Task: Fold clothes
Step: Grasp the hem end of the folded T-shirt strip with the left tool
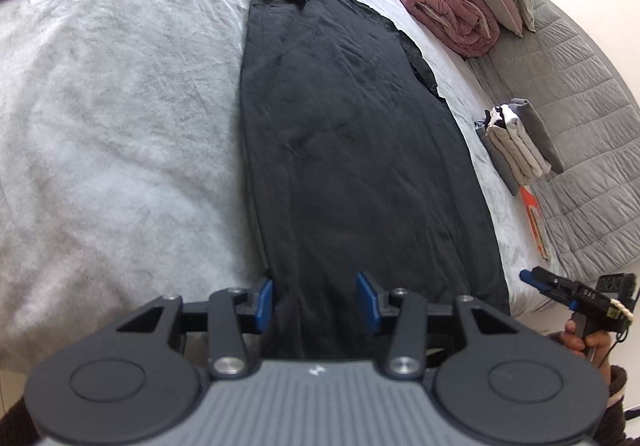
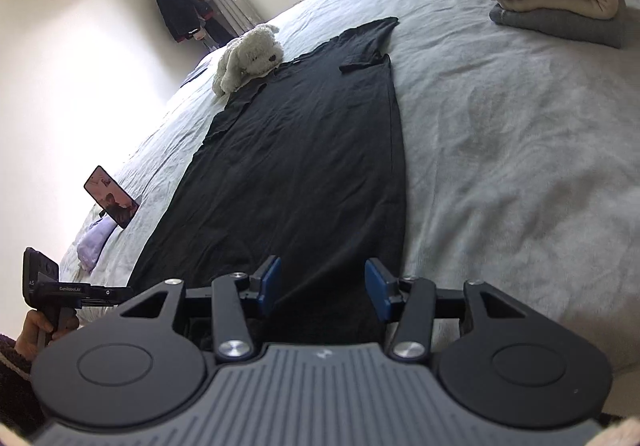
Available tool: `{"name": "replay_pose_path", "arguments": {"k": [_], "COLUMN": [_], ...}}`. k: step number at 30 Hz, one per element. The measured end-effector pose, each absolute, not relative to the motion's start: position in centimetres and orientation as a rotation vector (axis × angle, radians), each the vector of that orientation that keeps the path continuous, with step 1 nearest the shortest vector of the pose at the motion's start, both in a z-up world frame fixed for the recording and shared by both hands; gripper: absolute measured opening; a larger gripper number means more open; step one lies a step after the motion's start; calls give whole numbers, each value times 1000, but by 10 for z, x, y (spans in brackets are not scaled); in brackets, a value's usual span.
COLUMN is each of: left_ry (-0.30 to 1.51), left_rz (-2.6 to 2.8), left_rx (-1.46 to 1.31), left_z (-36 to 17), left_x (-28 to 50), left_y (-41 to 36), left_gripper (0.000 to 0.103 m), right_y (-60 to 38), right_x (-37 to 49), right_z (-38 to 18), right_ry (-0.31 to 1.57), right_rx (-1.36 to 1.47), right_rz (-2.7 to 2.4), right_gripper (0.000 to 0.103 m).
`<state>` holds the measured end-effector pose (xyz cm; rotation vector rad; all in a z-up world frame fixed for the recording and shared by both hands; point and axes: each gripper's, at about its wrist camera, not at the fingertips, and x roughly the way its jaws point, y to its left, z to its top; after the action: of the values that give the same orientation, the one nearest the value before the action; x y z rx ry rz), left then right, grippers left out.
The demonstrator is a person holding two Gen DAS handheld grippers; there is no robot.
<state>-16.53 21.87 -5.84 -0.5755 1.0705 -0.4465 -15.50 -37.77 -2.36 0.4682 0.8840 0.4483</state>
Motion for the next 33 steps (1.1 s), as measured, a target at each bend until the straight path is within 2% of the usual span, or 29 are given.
{"name": "replay_pose_path", "arguments": {"k": [3,8,10,12,13,14,15,17,20,25,27,29,32,33], "left_ry": [1114,1238,1287,1289,1279,1267,1256,1239,1226,1144,1132,1128,1131,1132], "left_rz": [-482,-495,-461,-441,-436,-441,-452,-486,-517,-450,-410,-369,-351,-355], "left_rx": [-630,-519,-425,-408,-419,-435,-448,-459,-430,-421,-434,-444,-474,-484], "left_z": [-65,-79,-85,-85,-84,-81,-77,-68,-54,-35,-33,-32,-36,-37], "left_x": [-177,-190,-190,-188,-188,-188,-189,-194,-203,-209,-208,-206,-200,-198], "left_y": [225,206,194,193,194,197,199,202,204,217,224,228,235,235], "left_gripper": [44,38,29,22,22,22,22,22,34,50,53,55,55,55], "right_y": [-388,-384,-377,-369,-364,-364,-365,-369,-373,-367,-363,-366,-372,-373], "right_x": [-160,-166,-168,-169,-169,-169,-169,-171,-176,-165,-164,-164,-164,-162], "right_z": [-41,-48,-49,-49,-49,-49,-46,-41,-27,-32,-35,-32,-28,-28], "right_ry": [980,1025,1034,1038,1040,1043,1043,1041,1039,1132,1150,1133,1104,1102], "right_rx": [527,548,515,447,412,396,394,393,308,207,183,205,256,273], "right_rz": [406,457,469,461,458,447,444,440,421,394,394,409,419,418], "right_gripper": [51,51,45,28,23,12,9,7,7,9,16,18,47,47]}}
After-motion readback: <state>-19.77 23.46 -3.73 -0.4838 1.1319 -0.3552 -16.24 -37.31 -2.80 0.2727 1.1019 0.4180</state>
